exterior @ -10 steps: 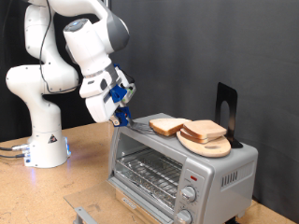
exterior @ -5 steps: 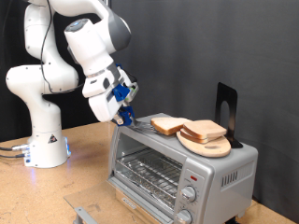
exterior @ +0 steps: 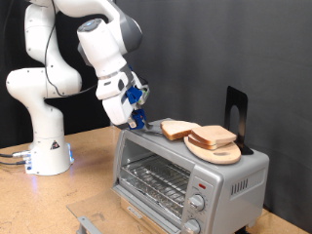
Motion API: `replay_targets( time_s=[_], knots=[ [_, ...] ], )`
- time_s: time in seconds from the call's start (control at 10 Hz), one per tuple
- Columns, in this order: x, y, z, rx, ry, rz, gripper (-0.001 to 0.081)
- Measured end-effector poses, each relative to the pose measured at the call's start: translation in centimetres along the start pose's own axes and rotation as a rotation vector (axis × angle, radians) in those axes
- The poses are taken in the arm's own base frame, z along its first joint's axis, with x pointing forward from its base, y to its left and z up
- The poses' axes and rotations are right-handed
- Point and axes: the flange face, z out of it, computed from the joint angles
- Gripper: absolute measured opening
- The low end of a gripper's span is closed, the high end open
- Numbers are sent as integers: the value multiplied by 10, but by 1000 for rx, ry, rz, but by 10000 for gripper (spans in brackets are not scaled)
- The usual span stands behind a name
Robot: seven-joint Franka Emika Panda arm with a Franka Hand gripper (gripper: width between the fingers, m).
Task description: Make a piece of toast with the oven
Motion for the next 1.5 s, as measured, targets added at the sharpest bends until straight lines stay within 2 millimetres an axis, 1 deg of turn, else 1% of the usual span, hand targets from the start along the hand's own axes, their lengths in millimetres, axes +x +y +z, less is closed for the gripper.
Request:
replay_targets(
  time_s=[0.2, 0.4, 0.8, 1.1, 1.5],
  knots=[
    [3, -5, 1, -2, 19, 23, 493],
    [12, -9, 4, -2, 38, 50, 493],
    [24, -12, 12, 8, 35, 56, 493],
    [21, -14, 15, 13, 9, 10, 493],
    [6, -14, 16, 14, -30, -37, 493]
  ],
)
